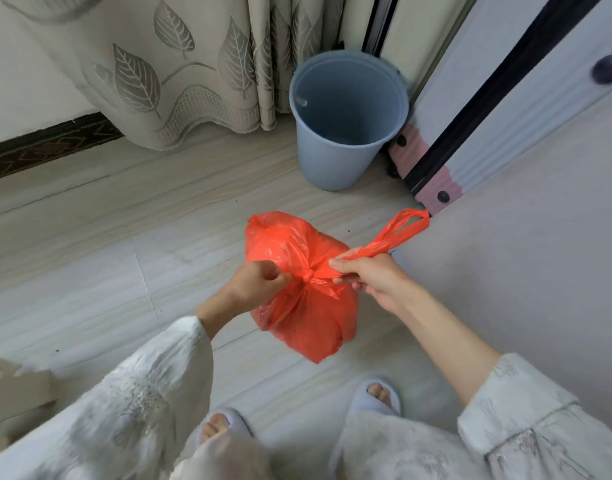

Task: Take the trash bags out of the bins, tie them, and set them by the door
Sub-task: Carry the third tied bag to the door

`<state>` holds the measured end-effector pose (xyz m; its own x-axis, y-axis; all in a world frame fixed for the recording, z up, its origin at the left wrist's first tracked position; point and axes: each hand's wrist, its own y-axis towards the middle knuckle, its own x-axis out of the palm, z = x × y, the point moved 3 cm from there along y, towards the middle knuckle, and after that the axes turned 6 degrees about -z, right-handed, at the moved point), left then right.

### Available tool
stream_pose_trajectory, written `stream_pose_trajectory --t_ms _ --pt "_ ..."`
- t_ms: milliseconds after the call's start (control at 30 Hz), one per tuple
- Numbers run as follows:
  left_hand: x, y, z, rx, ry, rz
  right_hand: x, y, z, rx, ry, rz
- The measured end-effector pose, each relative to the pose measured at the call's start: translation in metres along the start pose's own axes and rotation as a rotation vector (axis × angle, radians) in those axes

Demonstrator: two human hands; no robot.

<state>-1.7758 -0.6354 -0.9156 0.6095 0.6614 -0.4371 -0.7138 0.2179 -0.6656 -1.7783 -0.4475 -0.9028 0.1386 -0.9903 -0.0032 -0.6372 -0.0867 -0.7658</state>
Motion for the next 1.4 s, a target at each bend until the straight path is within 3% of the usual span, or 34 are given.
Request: stream_pose_trajectory --t_ms 233,467,733,1067,1400 --pt "-0.044 -0.125 0.117 0.054 0.157 -0.197 0.0 -0.149 -0.08 -0.007 0.004 0.106" --pt "-0.097 -0.251 0.215 0.189 0.147 -0.141 -0.03 -0.321 -0.15 -0.044 0.045 0.266" --pt "-0.114 -0.342 0.3 0.426 0.112 -0.281 -0.042 -0.484 -0.156 -0.162 0.143 0.53" --pt "0.003 -0.473 0.401 0.778 0.387 -0.617 -0.053 -0.694 -0.051 -0.206 0.306 1.004" --pt "0.225 -0.693 0.421 1.021 0.571 -0.989 -0.025 -0.923 0.158 -0.247 0.659 1.38"
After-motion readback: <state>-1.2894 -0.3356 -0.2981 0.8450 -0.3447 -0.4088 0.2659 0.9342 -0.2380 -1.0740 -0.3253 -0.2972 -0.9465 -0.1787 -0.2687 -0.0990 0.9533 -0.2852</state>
